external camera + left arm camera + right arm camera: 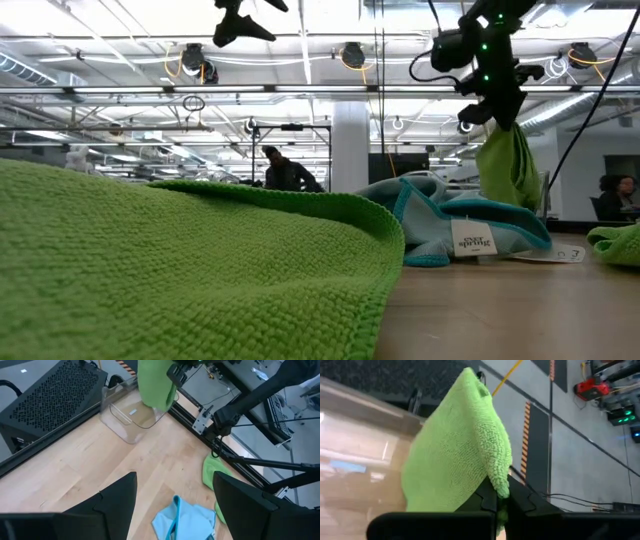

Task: Sort microfiber towel by color & place in baskets
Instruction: Put the top green towel into the right transparent bin

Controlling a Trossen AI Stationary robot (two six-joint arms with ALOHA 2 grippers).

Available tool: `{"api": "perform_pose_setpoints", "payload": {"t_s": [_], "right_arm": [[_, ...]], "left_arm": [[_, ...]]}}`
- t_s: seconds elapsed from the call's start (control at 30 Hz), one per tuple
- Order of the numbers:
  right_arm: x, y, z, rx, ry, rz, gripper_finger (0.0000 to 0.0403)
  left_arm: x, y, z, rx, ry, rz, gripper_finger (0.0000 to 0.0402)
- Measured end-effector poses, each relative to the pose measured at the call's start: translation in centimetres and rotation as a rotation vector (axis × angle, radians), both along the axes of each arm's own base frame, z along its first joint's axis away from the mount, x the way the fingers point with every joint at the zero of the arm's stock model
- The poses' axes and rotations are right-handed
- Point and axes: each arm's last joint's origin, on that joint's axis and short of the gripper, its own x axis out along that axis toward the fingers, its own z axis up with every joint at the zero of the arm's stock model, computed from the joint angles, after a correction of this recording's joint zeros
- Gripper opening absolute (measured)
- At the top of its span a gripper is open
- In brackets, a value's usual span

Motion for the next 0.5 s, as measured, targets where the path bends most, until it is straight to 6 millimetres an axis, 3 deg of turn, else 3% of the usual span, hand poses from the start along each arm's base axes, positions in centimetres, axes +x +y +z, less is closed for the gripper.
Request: {"api": "perform_pose_setpoints", "payload": {"t_s": [0.2, 0.5], "right_arm": [[-0.3, 0.3, -1.9, 0.071, -0.015, -0.009, 0.0], [-0.2, 0.0, -0.6, 0.002, -0.004, -0.018, 0.0]], "left_arm": [[-0.6, -0.3, 0.4, -0.006, -0.004, 0.005, 0.0264], [-1.0, -0.7, 0.6, -0.012, -0.002, 0.01, 0.0264]]}}
